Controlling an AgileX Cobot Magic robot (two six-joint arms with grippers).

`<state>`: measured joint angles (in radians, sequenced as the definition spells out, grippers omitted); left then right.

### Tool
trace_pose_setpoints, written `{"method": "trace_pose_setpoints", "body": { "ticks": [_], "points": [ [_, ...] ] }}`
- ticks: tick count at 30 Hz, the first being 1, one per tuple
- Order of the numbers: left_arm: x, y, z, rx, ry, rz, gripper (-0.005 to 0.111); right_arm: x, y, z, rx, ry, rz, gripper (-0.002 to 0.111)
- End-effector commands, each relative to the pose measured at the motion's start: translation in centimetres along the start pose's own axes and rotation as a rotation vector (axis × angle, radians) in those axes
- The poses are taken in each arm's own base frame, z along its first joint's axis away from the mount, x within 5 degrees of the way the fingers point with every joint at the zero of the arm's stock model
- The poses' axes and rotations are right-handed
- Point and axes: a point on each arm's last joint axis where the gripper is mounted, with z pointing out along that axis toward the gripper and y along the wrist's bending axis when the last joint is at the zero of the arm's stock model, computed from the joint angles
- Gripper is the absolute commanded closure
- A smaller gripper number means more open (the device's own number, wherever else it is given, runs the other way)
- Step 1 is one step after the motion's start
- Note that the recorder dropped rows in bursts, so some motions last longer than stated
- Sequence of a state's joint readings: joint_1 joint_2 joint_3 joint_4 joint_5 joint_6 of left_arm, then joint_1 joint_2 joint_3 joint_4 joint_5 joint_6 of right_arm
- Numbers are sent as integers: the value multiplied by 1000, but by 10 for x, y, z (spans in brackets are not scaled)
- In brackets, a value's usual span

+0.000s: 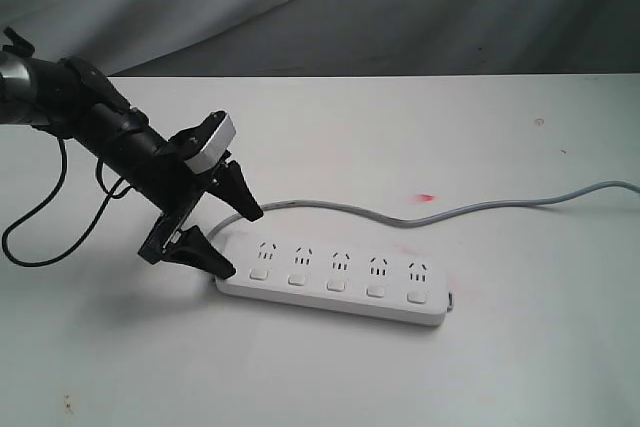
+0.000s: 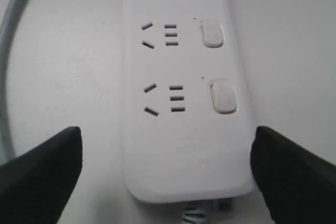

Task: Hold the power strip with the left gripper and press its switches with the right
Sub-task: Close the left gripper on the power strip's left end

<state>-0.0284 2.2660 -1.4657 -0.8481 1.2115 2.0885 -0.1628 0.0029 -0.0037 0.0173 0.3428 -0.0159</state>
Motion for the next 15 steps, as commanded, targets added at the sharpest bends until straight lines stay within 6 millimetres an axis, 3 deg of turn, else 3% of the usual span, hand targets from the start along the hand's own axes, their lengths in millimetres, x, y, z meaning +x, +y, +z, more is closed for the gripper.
{"method": "trace_pose_setpoints", "body": {
  "ticks": [1, 15],
  "points": [
    [0, 0, 3, 17, 4, 13, 25, 1, 0, 0, -4, -2, 2, 108],
    [8, 0, 9, 40, 11, 0, 26, 1, 0, 0, -4, -2, 2, 108]
  ]
}}
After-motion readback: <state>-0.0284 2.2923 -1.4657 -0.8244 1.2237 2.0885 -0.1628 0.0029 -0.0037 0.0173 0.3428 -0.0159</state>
